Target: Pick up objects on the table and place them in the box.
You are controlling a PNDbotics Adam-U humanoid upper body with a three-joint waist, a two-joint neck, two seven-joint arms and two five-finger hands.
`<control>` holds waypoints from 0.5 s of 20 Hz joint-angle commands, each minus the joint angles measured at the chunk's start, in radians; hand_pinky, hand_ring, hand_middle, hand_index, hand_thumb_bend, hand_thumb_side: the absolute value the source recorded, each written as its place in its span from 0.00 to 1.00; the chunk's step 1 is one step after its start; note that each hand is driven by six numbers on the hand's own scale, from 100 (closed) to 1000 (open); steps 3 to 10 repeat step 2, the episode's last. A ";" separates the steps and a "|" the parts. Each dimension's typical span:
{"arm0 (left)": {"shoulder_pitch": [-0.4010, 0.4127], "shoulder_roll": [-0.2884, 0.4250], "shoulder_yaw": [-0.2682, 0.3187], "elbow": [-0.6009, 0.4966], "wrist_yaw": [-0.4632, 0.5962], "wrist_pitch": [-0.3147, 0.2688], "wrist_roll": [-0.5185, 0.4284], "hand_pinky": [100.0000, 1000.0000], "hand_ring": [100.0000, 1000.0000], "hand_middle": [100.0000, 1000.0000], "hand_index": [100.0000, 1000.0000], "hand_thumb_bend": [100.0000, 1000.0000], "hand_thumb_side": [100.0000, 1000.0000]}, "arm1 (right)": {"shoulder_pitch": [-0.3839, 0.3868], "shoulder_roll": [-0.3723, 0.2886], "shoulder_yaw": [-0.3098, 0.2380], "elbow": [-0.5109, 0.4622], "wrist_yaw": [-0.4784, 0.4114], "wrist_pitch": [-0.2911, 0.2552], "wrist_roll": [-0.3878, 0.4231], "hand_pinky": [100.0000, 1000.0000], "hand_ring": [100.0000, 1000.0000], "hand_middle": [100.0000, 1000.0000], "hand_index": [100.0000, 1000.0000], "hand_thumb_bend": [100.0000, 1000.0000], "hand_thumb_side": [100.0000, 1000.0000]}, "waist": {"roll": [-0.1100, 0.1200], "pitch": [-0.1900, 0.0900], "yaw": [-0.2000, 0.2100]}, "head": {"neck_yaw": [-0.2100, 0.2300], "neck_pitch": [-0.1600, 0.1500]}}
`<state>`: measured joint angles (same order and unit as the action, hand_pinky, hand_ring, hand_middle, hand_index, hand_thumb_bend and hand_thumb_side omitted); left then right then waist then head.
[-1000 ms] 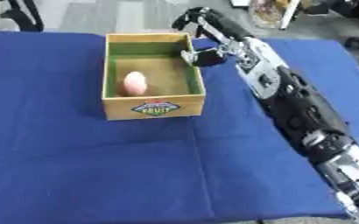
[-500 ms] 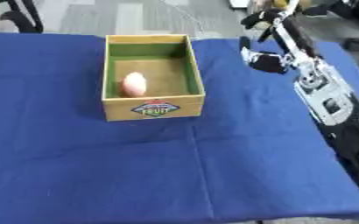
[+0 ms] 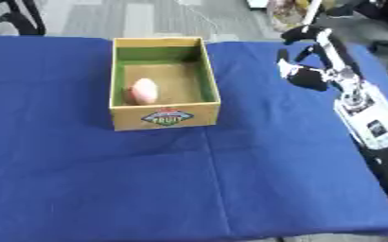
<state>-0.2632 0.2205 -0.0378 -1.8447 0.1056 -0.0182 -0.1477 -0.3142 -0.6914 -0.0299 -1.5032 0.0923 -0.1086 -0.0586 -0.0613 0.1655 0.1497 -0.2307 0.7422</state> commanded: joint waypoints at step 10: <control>-0.007 0.017 0.009 -0.013 -0.002 -0.002 0.005 0.65 0.73 0.53 0.69 0.23 0.49 | 0.000 -0.053 -0.021 -0.013 -0.088 0.005 0.006 0.47 0.78 0.57 0.70 0.00 0.04 | 0.003 -0.013 -0.003 | 0.003 0.007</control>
